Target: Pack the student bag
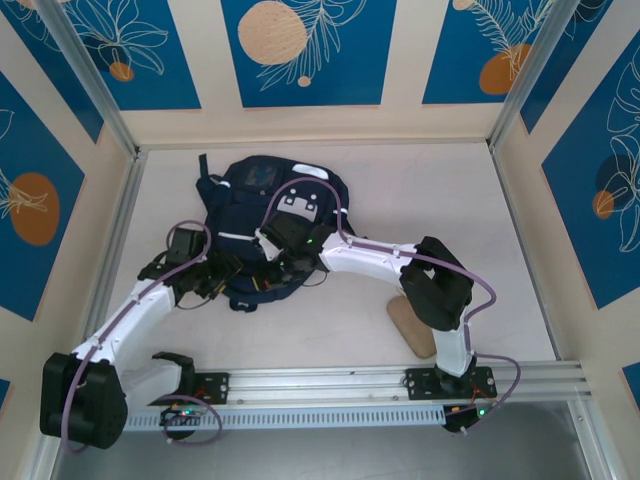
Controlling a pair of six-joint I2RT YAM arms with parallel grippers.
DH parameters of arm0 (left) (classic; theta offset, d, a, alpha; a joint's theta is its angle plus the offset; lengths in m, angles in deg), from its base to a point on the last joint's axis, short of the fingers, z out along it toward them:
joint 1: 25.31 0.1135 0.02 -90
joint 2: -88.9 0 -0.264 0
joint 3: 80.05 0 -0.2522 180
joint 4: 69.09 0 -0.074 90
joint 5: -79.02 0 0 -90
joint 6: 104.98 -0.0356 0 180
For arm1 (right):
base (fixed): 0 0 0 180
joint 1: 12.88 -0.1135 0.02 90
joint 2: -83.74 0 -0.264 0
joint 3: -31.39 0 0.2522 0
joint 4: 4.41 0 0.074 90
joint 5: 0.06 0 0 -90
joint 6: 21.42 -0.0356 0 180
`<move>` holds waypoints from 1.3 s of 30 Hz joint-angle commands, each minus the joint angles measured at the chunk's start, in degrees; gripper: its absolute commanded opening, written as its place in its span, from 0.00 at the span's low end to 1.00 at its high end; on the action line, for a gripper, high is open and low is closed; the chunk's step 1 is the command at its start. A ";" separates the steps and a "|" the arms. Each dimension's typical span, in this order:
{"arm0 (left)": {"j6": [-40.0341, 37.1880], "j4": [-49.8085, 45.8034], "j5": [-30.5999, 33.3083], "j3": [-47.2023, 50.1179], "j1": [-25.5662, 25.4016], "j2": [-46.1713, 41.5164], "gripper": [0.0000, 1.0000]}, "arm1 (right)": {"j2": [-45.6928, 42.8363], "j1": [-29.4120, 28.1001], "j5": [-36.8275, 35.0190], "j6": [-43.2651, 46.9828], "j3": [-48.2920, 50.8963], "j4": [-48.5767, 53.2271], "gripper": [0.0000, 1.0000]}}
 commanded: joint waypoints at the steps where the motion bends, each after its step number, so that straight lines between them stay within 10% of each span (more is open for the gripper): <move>1: 1.84 5.04 -2.51 1.33 0.54 1.91 0.49 | 0.93 -1.11 7.94 -0.13 -1.91 -5.12 0.00; 19: -0.50 5.75 4.92 1.73 0.59 2.41 0.06 | -4.79 -0.23 -13.90 -0.50 3.60 12.01 0.00; 39: -4.01 2.71 7.99 3.19 0.57 -2.25 0.00 | -11.15 8.61 -21.53 4.04 11.14 15.34 0.00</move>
